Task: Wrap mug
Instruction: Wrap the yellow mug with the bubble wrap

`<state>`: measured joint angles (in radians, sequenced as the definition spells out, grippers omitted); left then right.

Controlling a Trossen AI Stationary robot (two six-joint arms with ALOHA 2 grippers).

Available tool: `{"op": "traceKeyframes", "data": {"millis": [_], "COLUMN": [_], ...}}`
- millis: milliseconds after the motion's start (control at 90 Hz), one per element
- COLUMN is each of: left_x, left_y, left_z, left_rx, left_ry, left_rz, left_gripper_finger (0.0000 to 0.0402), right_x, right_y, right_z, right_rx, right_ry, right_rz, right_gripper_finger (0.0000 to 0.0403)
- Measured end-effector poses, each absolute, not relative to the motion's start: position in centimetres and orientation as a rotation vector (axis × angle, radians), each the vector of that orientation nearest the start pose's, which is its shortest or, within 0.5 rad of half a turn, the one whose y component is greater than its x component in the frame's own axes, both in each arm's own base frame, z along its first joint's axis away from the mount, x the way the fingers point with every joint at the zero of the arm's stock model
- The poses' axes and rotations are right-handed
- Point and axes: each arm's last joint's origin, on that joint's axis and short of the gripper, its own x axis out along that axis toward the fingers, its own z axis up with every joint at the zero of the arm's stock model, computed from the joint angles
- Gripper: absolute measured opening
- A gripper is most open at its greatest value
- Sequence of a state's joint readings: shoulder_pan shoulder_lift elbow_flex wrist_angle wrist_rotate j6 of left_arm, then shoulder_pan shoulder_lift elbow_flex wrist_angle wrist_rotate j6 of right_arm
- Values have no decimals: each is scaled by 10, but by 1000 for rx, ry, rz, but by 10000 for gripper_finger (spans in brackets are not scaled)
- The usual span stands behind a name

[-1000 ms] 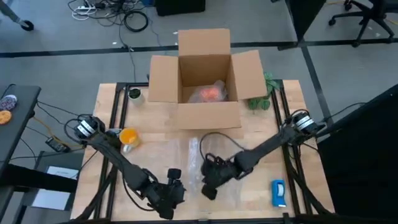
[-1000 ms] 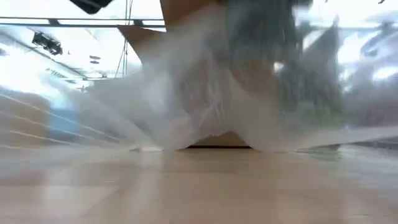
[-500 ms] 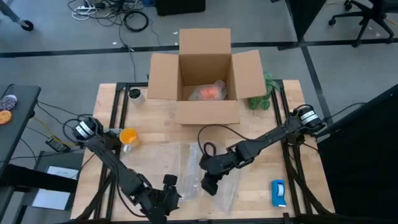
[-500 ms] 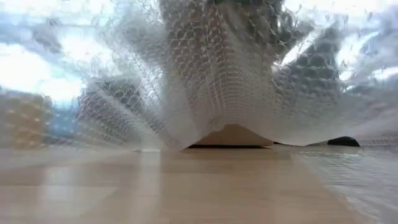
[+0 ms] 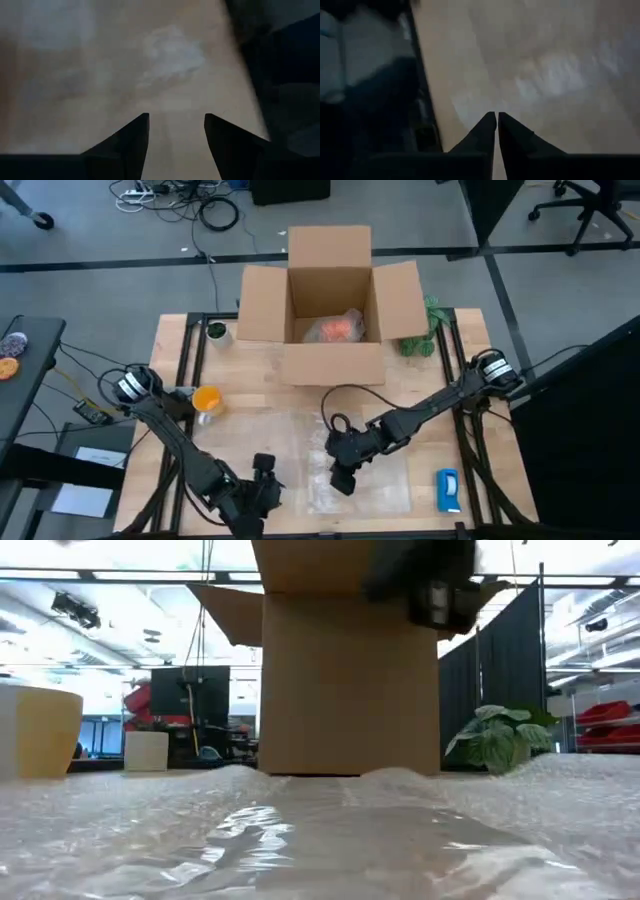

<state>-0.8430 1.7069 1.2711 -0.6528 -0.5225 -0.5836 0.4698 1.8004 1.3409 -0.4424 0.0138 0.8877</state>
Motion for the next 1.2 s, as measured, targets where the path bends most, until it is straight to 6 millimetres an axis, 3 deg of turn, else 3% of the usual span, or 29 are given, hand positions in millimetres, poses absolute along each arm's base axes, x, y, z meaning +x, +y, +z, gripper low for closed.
{"op": "traceKeyframes", "data": {"millis": [167, 311, 400, 467, 667, 778, 944, 1067, 1200], "left_x": [234, 228, 226, 228, 224, 220, 216, 218, 210], "left_y": [-241, -234, -231, -229, -215, -202, -181, -168, -143], "left_z": [214, 190, 186, 197, 254, 275, 276, 269, 274], "left_rx": [83, 30, 1, 3, 120, 74, 41, 18, -12], "left_ry": [916, 931, 947, 961, 1088, 1181, 1345, 1421, 1462], "left_rz": [55, 106, 148, 170, 316, 437, 599, 553, 603], "left_gripper_finger": [176, 176, 176, 176, 176, 176, 176, 176, 176], "right_x": [322, 300, 291, 289, 294, 296, 295, 292, 284], "right_y": [193, 198, 199, 201, 205, 208, 213, 221, 233], "right_z": [223, 215, 213, 213, 215, 217, 218, 219, 219], "right_rx": [521, 402, 367, 364, 386, 392, 386, 384, 369], "right_ry": [1117, 1206, 1228, 1217, 1134, 1106, 1067, 1056, 1042], "right_rz": [-16, -163, -246, -268, -255, -229, -218, -193, -156], "right_gripper_finger": [0, 0, 0, 0, 0, 0, 0, 0, 0]}}
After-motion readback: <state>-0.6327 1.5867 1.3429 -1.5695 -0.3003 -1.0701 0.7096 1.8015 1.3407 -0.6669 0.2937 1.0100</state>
